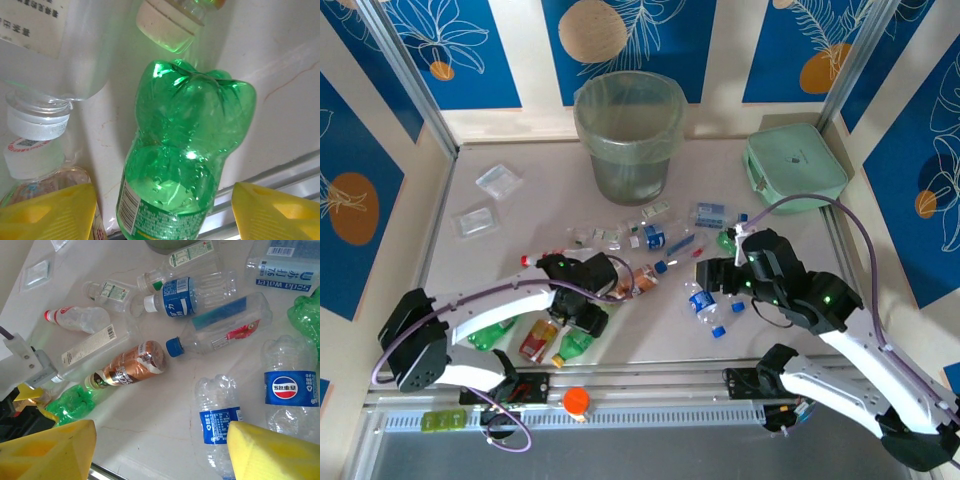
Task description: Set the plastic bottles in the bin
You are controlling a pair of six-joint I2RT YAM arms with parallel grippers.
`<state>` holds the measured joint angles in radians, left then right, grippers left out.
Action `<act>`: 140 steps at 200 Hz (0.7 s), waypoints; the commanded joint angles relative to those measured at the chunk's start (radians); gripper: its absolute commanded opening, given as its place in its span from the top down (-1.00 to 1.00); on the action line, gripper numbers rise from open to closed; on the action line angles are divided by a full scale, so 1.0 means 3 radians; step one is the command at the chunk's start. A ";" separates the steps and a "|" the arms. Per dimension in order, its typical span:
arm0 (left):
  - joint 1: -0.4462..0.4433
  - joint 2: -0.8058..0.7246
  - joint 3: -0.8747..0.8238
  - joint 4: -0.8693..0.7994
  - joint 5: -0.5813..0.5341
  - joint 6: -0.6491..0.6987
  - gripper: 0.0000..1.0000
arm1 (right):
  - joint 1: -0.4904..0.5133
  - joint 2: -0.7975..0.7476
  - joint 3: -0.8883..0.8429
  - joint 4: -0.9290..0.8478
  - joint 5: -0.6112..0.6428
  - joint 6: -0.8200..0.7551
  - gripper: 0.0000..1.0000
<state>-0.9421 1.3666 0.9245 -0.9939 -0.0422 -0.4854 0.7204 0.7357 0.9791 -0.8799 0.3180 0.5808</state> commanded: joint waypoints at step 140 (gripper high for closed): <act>-0.0219 0.0337 -0.0084 0.0258 -0.0299 -0.0072 -0.32 | -0.0228 -0.0299 -0.0383 0.0161 -0.0461 0.0002 -0.40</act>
<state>-0.9939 1.4403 0.9123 -0.9207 -0.1173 -0.4931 0.6575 0.6563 0.8673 -0.8482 0.2050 0.5804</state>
